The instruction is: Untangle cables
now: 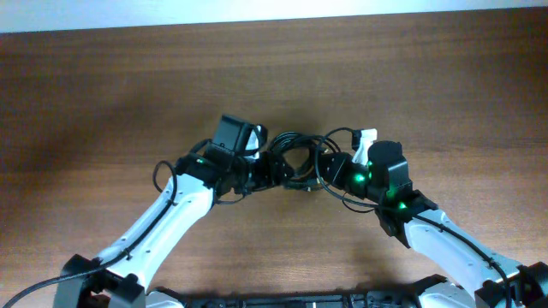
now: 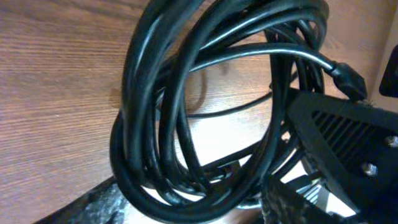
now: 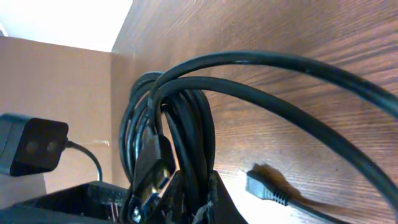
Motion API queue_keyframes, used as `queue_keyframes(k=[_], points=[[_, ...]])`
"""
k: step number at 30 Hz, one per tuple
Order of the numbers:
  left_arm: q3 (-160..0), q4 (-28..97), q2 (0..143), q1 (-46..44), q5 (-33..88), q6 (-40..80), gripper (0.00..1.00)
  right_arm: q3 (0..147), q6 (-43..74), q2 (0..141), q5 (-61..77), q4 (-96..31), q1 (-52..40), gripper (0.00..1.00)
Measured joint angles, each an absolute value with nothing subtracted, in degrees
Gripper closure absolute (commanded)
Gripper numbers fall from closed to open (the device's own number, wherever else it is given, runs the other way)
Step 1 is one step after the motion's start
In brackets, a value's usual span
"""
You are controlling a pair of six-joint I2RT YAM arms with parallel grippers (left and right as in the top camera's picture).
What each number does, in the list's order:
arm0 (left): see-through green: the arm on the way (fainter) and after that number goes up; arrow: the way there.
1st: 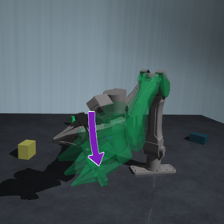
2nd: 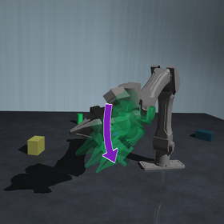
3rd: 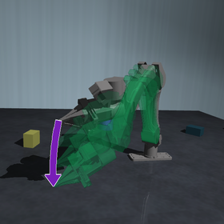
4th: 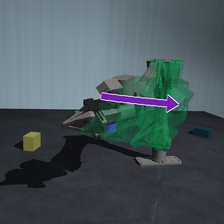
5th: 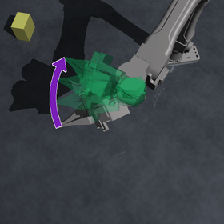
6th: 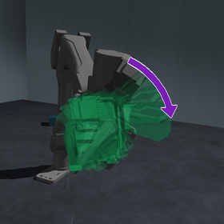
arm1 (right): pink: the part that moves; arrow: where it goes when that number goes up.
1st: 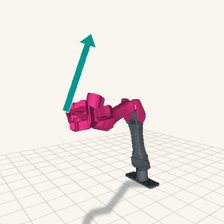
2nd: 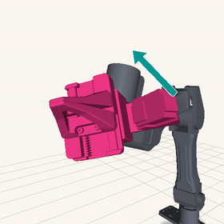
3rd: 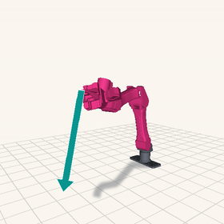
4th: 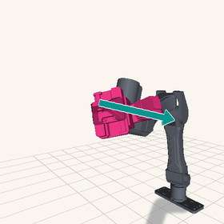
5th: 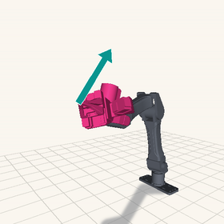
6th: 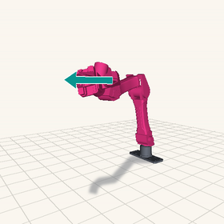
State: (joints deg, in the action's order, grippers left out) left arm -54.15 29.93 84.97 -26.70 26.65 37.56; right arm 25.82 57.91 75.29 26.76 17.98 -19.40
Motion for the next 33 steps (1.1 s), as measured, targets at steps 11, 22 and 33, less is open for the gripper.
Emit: queue_keyframes(k=[11,22,33], points=[[-54.15,27.97,84.97,-26.98,21.58,42.78,0.83,25.82,58.65,75.35,28.12,18.02,-19.09,0.96],[-54.22,24.99,84.95,-27.05,16.58,39.9,1.0,25.54,58.7,75.72,31.57,16.67,-19.09,0.65],[-54.22,25.52,84.97,-24.16,13.43,26.59,1.0,25.71,49.71,75.7,40.45,1.85,-19.09,0.42]])
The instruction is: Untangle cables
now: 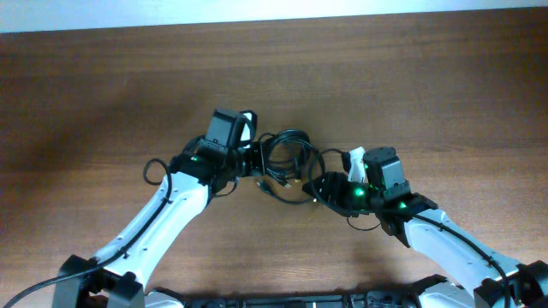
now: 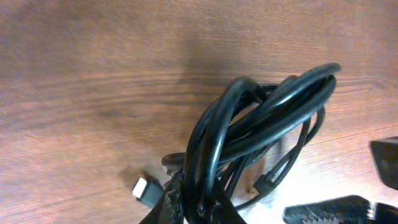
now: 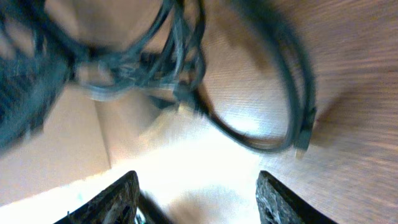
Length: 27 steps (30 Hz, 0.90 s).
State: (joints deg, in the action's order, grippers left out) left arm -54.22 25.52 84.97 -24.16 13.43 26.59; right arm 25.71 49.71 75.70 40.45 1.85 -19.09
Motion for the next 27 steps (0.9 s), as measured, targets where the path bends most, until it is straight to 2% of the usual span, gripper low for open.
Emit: queue_keyframes(k=[6,10,12,17,23,24,26,27], points=[[-54.22,30.02,84.97,-23.0,16.23,14.39,1.0,25.71,35.81,75.7,51.35,2.17,-18.09,0.37],[-54.19,34.72,84.97,-23.03,23.27,2.68,1.0,25.71,29.67,75.7,58.63,6.57,-11.33,0.34],[-54.19,36.03,84.97,-23.0,25.12,-0.84,1.0,25.69,28.38,75.7,62.08,10.61,-7.75,0.27],[-54.19,36.42,84.97,-23.0,26.5,-3.92,1.0,25.71,25.23,75.7,65.04,16.69,-2.96,0.28],[-54.19,34.92,84.97,-23.0,29.93,-5.04,1.0,25.71,18.02,75.7,62.02,10.24,-4.93,0.28],[-54.19,34.2,84.97,-23.0,31.42,-5.06,1.0,25.71,17.5,75.7,60.8,9.67,-6.33,0.32],[-54.19,33.58,84.97,-23.0,33.36,-5.17,1.0,25.71,16.78,75.7,58.72,9.63,-8.58,0.53],[-54.19,33.5,84.97,-23.0,35.31,-5.17,1.0,25.71,16.21,75.7,55.99,9.61,-10.39,0.76]])
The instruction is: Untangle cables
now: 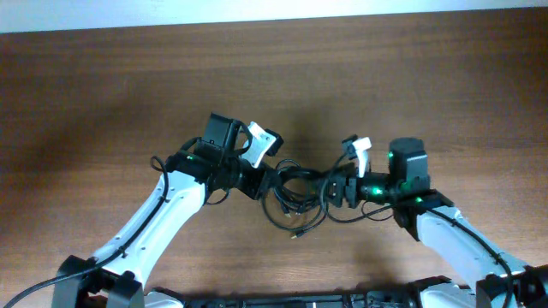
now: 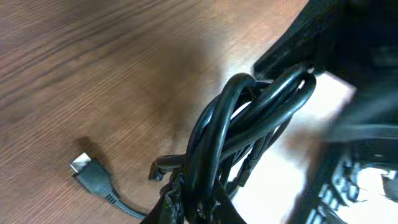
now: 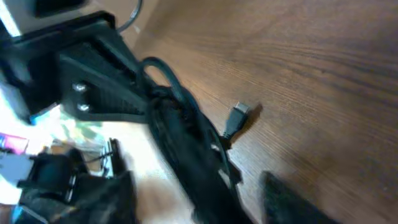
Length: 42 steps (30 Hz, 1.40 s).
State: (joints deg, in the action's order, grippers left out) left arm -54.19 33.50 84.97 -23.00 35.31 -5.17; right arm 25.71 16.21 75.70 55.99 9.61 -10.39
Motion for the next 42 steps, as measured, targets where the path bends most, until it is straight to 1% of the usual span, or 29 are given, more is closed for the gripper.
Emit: queue_keyframes(k=[1,2,9,17,21,25,28,31,32,34,35,36,38,39,41,42], points=[[-54.19,33.41,84.97,-23.0,36.1,-5.17,1.0,25.71,15.92,75.7,53.45,9.43,-11.6,0.92],[-54.19,33.39,84.97,-23.0,36.75,-5.17,1.0,25.71,15.88,75.7,52.86,9.41,-11.92,0.96],[-54.19,33.04,84.97,-21.58,36.8,-4.49,1.0,25.85,14.74,75.68,51.44,7.07,-12.53,0.96],[-53.89,28.23,84.97,-14.17,39.66,5.13,1.0,26.87,15.0,75.55,50.13,4.27,-12.53,0.96],[-53.8,28.18,84.97,-11.42,38.06,15.03,1.0,27.22,15.03,75.55,50.13,3.92,-12.84,0.96],[-53.78,30.65,84.97,-9.56,33.74,29.34,1.0,27.22,15.05,75.55,50.17,2.7,-13.3,0.96],[-53.78,33.54,84.97,-9.21,30.09,39.55,1.0,27.22,15.03,75.55,50.22,1.58,-13.54,0.96],[-53.78,35.79,84.97,-9.17,27.57,46.13,0.99,27.22,15.03,75.55,50.24,1.32,-13.56,0.96],[-53.78,36.27,84.97,-9.15,27.14,47.37,0.89,27.22,15.03,75.55,50.24,1.28,-13.56,0.96],[-53.78,36.77,84.97,-9.13,26.37,49.08,0.83,27.22,15.05,75.55,50.39,1.26,-13.56,0.96],[-53.78,36.82,84.97,-8.95,23.94,50.11,0.84,27.2,15.0,75.55,50.24,0.89,-13.54,0.96],[-53.8,36.62,84.97,-7.66,20.8,50.54,0.79,26.74,15.05,75.57,49.5,-0.05,-13.08,0.96],[-53.8,36.62,84.97,-5.28,16.6,49.21,0.57,26.13,15.14,75.59,48.62,-0.45,-12.73,0.96],[-53.78,36.05,84.97,-4.67,15.03,47.53,0.43,26.02,15.22,75.59,48.23,-0.47,-12.73,0.96],[-53.8,33.95,84.97,-4.73,13.28,41.78,0.29,26.02,15.27,75.59,47.83,-0.43,-12.73,0.96],[-53.82,32.56,84.97,-4.8,13.13,38.35,0.25,26.02,15.25,75.59,47.81,-0.43,-12.73,0.96]])
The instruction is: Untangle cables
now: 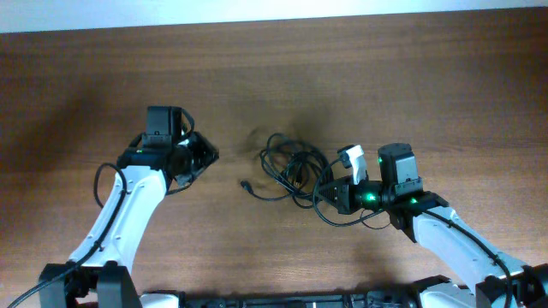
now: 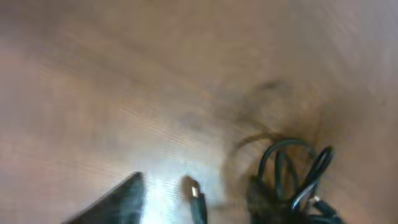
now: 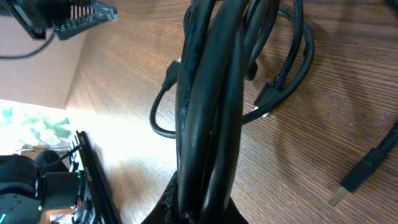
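A tangle of black cables (image 1: 289, 168) lies at the middle of the wooden table. My right gripper (image 1: 330, 196) is shut on a thick bunch of its strands (image 3: 208, 106), which rise straight out of the jaws in the right wrist view. A loose plug (image 3: 349, 180) lies on the wood to the right of the bunch. My left gripper (image 1: 204, 156) stands open and empty to the left of the tangle. The blurred left wrist view shows one finger (image 2: 115, 202), a cable end (image 2: 194, 190) and the tangle (image 2: 291, 177) further off.
A free cable end (image 1: 246, 185) points left from the tangle, between the two grippers. The table's far edge (image 1: 274, 17) runs along the top of the overhead view. Bare wood (image 1: 411, 94) surrounds the tangle.
My left gripper has let go of the cables and now stands open well to the left of them. The right gripper still holds its bunch, and the tangle lies looser on the table.
Both grippers were shut on the coiled bundle, close together at mid-table. Then the right gripper stood open while the left held the coil. Then both held it again, stretched between them. Now only the right holds it, and the left is open and apart.
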Motion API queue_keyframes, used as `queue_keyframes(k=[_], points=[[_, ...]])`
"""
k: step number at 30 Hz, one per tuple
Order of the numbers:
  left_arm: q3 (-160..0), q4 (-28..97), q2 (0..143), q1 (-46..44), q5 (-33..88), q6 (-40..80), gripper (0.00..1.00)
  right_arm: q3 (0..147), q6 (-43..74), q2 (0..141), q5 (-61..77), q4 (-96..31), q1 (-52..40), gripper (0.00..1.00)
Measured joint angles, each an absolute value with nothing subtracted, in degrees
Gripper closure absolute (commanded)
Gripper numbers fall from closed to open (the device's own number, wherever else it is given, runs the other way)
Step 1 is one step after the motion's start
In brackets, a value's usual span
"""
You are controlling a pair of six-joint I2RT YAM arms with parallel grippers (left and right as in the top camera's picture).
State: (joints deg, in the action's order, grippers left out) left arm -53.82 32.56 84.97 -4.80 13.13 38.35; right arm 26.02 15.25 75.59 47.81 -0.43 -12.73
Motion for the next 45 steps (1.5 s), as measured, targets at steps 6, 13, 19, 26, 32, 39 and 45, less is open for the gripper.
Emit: queue_keyframes(k=[6,13,19,26,32,39,45], points=[[-55.11,29.04,84.97,-4.86,26.94,14.63,0.11,26.02,13.37,75.59,50.17,0.73,-12.69,0.96],[-55.27,29.43,84.97,-7.62,34.22,4.14,0.08,26.0,7.99,75.59,64.69,6.79,-12.69,0.96],[-55.4,33.93,84.97,-12.82,33.54,-0.01,0.29,25.98,6.07,75.59,74.19,11.18,-12.69,0.96],[-55.68,44.16,84.97,-15.57,20.67,-2.07,0.44,25.98,5.72,75.59,76.58,12.08,-12.69,0.96],[-55.68,46.57,84.97,-15.64,12.32,0.16,0.73,25.91,5.76,75.61,81.19,19.27,-12.69,0.96],[-55.68,47.35,84.97,-15.79,-3.18,17.93,0.71,25.91,5.56,75.59,82.24,20.03,-12.69,0.96],[-55.68,46.11,84.97,-15.25,-8.38,25.82,0.85,25.91,5.61,75.59,83.72,20.01,-12.69,0.96]])
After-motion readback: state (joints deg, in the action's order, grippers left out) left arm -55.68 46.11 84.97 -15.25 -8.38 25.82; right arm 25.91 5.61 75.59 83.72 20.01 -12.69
